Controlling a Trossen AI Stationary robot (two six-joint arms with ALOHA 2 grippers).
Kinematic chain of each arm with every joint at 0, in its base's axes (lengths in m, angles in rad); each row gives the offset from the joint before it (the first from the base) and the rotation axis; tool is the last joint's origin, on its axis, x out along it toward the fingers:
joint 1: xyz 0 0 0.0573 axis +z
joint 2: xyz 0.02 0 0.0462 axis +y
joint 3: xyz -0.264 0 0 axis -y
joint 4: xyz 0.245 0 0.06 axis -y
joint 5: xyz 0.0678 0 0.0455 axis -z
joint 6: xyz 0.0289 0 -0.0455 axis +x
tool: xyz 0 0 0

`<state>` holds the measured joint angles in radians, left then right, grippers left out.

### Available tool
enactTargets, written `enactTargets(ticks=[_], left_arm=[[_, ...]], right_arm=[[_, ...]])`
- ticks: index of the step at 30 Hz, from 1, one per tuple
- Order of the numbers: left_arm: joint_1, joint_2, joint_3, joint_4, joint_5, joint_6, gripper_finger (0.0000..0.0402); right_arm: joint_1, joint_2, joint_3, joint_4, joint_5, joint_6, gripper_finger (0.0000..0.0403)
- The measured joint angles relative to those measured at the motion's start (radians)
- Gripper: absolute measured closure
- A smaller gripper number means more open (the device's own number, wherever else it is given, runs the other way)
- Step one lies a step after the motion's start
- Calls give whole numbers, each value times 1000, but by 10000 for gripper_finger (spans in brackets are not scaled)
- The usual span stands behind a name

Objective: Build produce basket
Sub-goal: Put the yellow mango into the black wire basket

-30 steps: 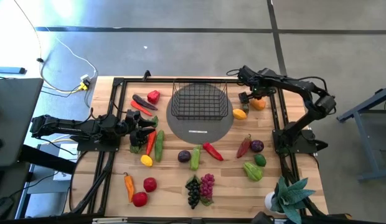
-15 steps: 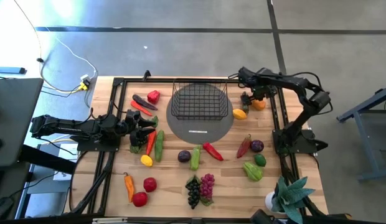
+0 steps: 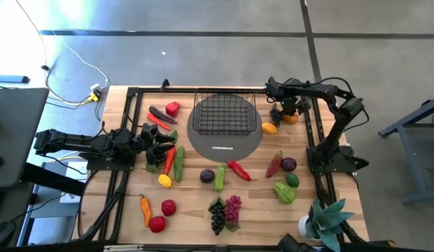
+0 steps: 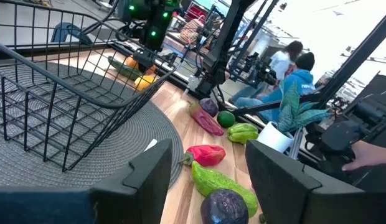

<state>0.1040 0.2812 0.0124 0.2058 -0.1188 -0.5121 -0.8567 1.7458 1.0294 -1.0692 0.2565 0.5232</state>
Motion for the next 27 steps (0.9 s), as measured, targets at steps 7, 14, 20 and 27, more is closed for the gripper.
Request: enactTargets(ticks=[7,14,20,27], left_arm=[[0,0,0,0,0,0,206],[0,0,0,0,0,0,206],[0,0,0,0,0,0,206],[0,0,0,0,0,0,206]], right_arm=[[0,0,0,0,4,-1,153],[0,0,0,-17,5,-6,219],[30,-10,0,-38,42,3,218],[92,-107,0,-51,63,61,216]])
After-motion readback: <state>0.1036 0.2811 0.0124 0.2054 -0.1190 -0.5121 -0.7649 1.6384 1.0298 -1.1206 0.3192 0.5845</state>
